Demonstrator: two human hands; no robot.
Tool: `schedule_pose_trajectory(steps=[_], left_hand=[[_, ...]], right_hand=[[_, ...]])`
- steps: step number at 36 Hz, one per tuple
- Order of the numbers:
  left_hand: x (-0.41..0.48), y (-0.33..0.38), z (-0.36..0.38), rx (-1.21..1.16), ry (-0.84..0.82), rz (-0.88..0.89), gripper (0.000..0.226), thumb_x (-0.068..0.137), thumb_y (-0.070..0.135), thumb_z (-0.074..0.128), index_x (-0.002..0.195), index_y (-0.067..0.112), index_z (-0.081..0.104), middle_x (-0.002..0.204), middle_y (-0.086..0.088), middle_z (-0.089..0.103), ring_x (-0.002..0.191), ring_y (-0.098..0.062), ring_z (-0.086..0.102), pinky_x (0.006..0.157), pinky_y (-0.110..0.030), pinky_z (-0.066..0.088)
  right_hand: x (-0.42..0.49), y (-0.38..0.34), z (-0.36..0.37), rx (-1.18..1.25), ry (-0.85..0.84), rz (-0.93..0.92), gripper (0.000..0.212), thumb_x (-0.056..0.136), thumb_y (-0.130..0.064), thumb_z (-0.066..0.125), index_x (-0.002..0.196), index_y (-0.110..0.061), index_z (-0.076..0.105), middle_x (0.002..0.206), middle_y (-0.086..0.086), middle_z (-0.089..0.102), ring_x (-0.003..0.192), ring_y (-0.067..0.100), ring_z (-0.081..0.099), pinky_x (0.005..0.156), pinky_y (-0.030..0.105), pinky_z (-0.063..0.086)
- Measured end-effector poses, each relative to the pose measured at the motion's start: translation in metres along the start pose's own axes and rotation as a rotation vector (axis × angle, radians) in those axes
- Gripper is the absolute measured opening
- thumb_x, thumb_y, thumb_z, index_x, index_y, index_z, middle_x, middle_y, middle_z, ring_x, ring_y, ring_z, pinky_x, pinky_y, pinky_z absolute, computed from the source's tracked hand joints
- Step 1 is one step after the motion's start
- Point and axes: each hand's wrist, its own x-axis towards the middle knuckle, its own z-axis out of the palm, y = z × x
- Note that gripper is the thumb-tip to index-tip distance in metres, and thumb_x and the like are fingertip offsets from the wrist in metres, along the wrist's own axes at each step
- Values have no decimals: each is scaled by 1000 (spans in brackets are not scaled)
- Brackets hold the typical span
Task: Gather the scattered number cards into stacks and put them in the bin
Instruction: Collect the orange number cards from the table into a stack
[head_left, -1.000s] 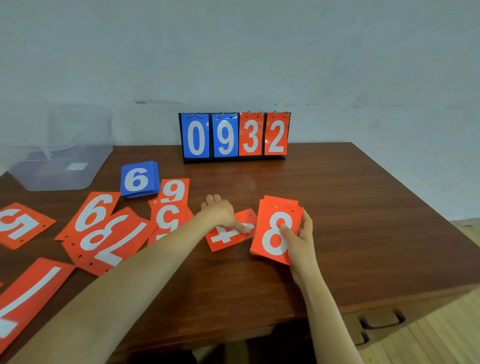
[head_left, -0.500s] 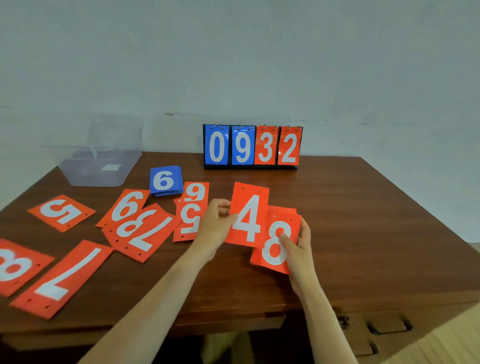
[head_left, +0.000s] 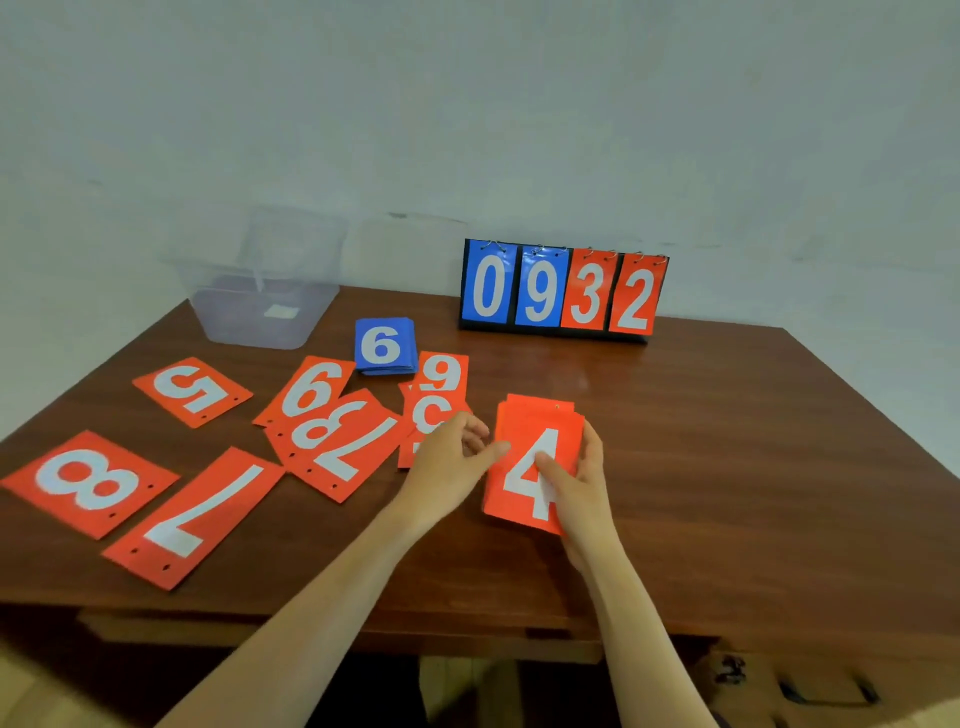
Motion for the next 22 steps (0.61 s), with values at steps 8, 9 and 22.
schedule_pose_trajectory(steps=[8, 9, 22], left_hand=[[20, -48, -23, 794, -188, 68, 51, 99, 39, 35, 145, 16, 32, 154, -4, 24, 144, -21, 15, 117, -39, 13], [19, -48, -22, 819, -201, 92, 51, 100, 40, 33, 145, 16, 33, 154, -4, 25, 144, -20, 15, 118, -40, 10], [11, -4, 14, 477, -441, 240, 32, 96, 13, 47, 124, 20, 60, 121, -3, 50, 109, -19, 51, 86, -25, 40]], right_hand=[[11, 2, 1, 0, 63, 36, 60, 95, -19, 55, 143, -33, 23, 122, -4, 48, 94, 10, 59, 69, 28, 54], [12, 3, -1, 3, 71, 40, 60, 95, -19, 55, 143, -32, 23, 122, -4, 49, 94, 10, 59, 68, 28, 54], [4, 4, -31, -27, 151, 22, 59, 94, -18, 56, 143, -30, 25, 124, -4, 50, 101, 13, 59, 72, 29, 54]])
